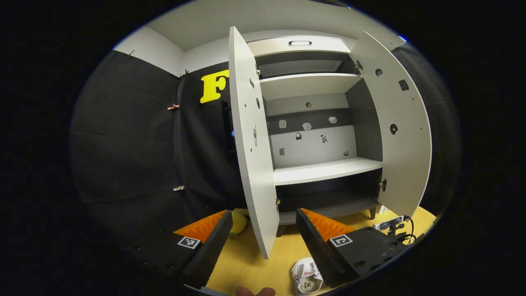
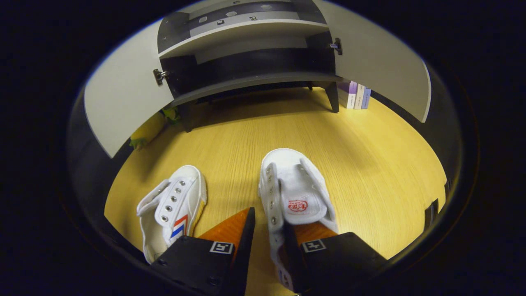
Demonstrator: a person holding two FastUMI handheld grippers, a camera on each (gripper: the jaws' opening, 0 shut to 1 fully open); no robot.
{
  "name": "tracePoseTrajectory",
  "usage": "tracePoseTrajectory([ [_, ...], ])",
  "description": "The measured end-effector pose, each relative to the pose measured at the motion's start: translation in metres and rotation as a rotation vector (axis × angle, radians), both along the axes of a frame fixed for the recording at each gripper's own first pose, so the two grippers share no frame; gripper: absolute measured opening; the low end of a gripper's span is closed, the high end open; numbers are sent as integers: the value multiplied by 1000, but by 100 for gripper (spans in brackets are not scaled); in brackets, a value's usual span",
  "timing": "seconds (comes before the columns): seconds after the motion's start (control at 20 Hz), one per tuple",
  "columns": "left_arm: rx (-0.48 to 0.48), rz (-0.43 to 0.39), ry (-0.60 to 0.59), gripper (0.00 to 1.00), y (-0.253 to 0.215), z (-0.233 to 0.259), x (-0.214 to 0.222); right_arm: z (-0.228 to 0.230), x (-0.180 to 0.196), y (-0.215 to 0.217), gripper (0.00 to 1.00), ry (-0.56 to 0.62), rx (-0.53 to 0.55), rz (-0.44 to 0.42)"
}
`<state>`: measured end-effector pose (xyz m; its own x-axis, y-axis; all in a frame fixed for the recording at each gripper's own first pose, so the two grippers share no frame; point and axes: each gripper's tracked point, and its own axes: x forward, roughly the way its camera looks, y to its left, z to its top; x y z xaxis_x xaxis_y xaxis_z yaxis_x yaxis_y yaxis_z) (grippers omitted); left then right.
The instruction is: Grab one shoe with the right hand and put it into the shoe cabinet, grab the other shoe with the left hand and put it into the shoe cabinet; then close the right door with the right hand and the left door with the left hand.
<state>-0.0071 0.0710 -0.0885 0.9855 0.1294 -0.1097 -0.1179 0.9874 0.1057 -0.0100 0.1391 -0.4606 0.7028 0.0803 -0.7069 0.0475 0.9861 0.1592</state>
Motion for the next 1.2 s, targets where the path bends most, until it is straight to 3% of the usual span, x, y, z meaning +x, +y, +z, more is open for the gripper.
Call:
tracePoseTrajectory([
  [0.05,6,1,3,98,1,-1,1,0,5,1,35,-15,-2,-3],
  [0.1,11,3,4,98,3,-3,1,-2,10,1,31,-32,-3,-1],
  [0.2,20,12,17,98,5,-7,1,-8,19,2,35,-64,-16,10],
  [0.25,20,15,29,98,7,-10,1,-4,23,3,19,-82,-6,39],
  [0.4,10,18,33,98,6,-9,1,-5,21,6,9,-78,35,91],
  [0.8,-3,1,2,98,0,3,10,47,8,-12,5,-36,91,161],
  [1.2,-45,-21,-43,98,-8,19,15,199,30,-23,5,-173,82,198],
])
